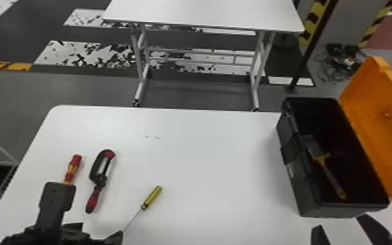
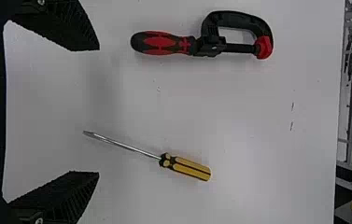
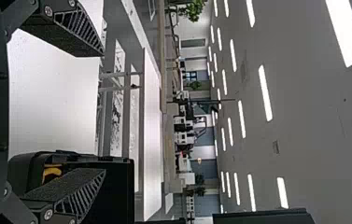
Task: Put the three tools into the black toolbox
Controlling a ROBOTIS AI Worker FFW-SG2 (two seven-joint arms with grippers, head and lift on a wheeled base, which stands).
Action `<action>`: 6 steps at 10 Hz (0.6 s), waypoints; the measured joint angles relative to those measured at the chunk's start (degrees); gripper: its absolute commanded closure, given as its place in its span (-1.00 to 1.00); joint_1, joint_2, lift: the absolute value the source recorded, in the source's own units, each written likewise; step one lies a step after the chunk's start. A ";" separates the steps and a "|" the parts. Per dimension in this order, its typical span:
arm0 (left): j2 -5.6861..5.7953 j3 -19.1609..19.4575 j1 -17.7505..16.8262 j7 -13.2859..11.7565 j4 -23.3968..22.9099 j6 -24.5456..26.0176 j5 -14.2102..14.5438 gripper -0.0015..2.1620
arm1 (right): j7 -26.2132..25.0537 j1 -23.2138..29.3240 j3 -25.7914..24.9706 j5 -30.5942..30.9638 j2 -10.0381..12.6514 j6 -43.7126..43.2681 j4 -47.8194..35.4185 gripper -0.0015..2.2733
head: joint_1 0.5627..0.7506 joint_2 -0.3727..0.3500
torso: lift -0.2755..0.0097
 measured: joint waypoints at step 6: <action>1.31 -3.05 -8.92 -10.97 3.13 12.78 -6.49 -0.97 | 0.06 0.38 0.70 0.52 -0.09 -0.08 -1.35 -0.89 | 0.41 -0.08 | 0.57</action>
